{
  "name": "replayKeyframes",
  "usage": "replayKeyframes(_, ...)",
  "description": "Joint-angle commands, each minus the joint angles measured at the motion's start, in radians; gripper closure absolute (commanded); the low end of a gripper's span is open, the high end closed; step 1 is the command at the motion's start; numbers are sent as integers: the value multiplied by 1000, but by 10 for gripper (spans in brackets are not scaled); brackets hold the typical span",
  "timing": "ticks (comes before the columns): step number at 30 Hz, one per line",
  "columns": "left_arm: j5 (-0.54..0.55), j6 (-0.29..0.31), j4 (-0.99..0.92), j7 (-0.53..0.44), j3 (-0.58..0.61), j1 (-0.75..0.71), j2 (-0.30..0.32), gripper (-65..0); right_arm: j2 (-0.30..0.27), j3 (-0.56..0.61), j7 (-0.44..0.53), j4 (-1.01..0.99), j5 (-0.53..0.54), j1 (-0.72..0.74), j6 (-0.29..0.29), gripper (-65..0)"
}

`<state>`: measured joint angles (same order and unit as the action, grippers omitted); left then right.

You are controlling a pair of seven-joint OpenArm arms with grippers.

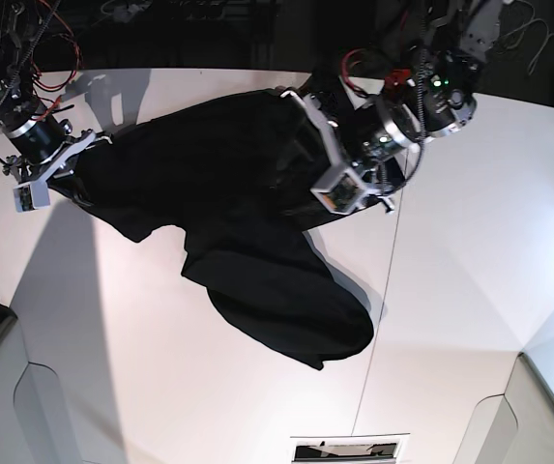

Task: Layout the t-shirt on the table in an organized manner, then fold the t-shirt properly
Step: 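Grasp the shirt fabric with the right gripper beside the left gripper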

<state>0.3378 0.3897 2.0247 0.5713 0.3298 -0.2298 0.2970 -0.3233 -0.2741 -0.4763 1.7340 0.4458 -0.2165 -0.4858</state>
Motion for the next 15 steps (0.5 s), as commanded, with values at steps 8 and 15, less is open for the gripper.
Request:
replayKeyframes(8,-83,-73,-280,33,138,255,-179,-336,98,-5,24,10,13,17,-8,0)
replayKeyframes(15,-187,-95,-306,31,143,261,-222,-336,161,-5,27,7,-28,35,6,-231)
